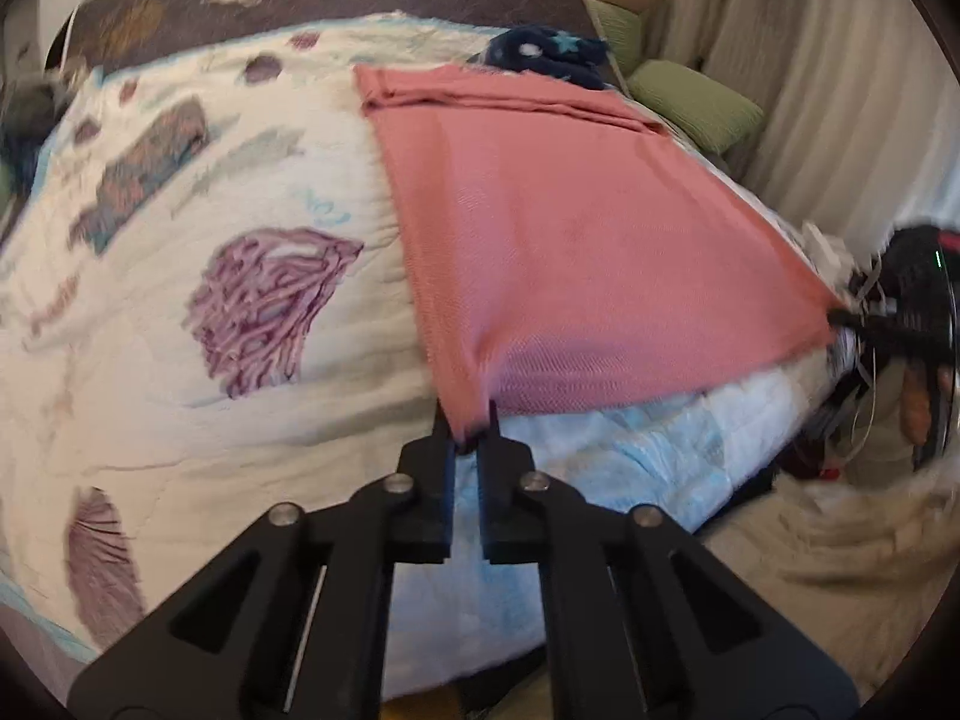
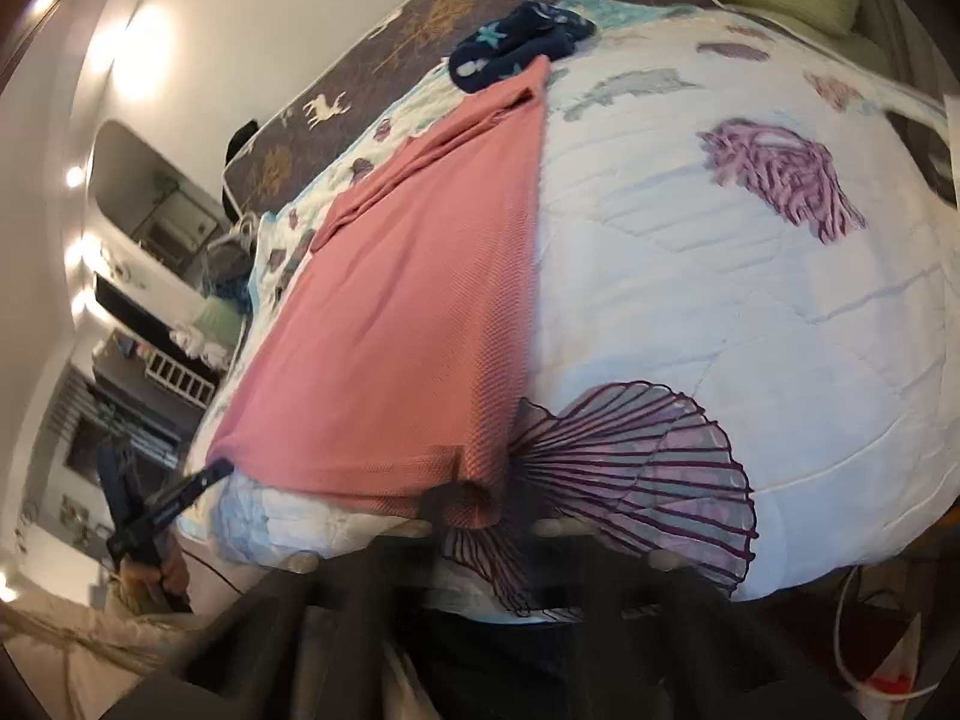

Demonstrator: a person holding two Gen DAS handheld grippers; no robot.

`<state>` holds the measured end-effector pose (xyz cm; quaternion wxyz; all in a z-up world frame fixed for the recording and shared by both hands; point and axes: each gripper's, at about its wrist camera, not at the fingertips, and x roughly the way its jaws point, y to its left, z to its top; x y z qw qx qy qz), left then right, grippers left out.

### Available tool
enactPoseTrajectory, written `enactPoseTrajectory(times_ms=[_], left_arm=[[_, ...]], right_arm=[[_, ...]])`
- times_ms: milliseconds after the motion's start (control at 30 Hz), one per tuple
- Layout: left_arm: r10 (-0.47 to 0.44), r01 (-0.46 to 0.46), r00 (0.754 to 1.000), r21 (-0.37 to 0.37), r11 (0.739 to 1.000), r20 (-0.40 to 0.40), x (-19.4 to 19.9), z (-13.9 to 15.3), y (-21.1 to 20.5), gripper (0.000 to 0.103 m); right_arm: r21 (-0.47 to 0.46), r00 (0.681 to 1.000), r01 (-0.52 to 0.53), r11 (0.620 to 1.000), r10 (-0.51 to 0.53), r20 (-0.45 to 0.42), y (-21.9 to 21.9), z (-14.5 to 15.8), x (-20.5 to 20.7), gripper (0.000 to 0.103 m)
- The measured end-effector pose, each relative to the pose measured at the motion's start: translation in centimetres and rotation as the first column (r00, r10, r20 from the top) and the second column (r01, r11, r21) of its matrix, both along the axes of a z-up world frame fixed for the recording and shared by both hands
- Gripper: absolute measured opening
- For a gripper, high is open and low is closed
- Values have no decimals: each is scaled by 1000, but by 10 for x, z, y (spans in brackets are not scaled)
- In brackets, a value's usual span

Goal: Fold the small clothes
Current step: 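Grasp the pink sweater's folded edge with the left tool while the right tool grasps beside it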

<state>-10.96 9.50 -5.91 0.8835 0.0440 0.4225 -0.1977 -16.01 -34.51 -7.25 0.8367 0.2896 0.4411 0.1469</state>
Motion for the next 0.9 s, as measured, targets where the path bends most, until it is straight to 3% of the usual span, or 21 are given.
enactPoseTrajectory(times_ms=[67, 133, 267, 300, 333, 367, 400, 433, 467, 633, 700, 767, 800, 900], left_arm=[[-21, 20, 1000, 64, 998, 15, -9, 4, 1, 4], [-7, 8, 1000, 81, 997, -5, -10, 3, 7, 3], [34, -34, 999, 9, 999, -32, -9, 1, 28, 5], [29, -30, 999, -24, 999, -41, -7, 1, 29, 10], [18, -21, 998, -59, 998, -53, -4, 0, 30, 25], [12, -18, 998, -93, 996, -61, -1, -1, 29, 50], [15, -22, 998, -119, 993, -65, 3, -2, 27, 62], [17, -25, 998, -132, 991, -62, 6, -3, 25, 69], [17, -26, 998, -146, 989, -61, 10, -4, 22, 69], [-19, -10, 992, -230, 973, -126, 31, -19, 15, 68], [-21, -12, 992, -256, 967, -124, 33, -18, 17, 56], [-23, -23, 988, -298, 954, -150, 36, -19, 21, 17], [-18, -37, 985, -317, 948, -169, 39, -21, 22, 13], [-8, -55, 983, -338, 939, -183, 41, -24, 17, 13]], right_arm=[[33, 999, 30, 999, -31, 19, -9, 3, -6, 4], [45, 999, 35, 998, -35, 13, -15, 6, -10, 4], [32, 1000, 28, 999, -28, 1, -20, 9, -13, 8], [47, 999, 32, 998, -32, -1, -23, 9, -12, 9], [68, 999, 37, 997, -37, -2, -27, 8, -11, 14], [95, 999, 49, 994, -48, -3, -30, 7, -9, 26], [112, 998, 57, 992, -57, -6, -33, 6, -8, 34], [121, 998, 61, 991, -60, -10, -34, 6, -5, 48], [123, 998, 57, 991, -56, -7, -33, 5, -2, 53], [110, 1000, -10, 994, 13, -24, -18, 0, 13, 53], [113, 999, -30, 993, 35, -36, -13, -5, 22, 53], [132, 998, -41, 990, 46, -35, -12, -8, 26, 52], [138, 998, -50, 989, 55, -34, -12, -8, 30, 52], [102, 994, -102, 990, 106, -31, -3, -6, 38, 52]])
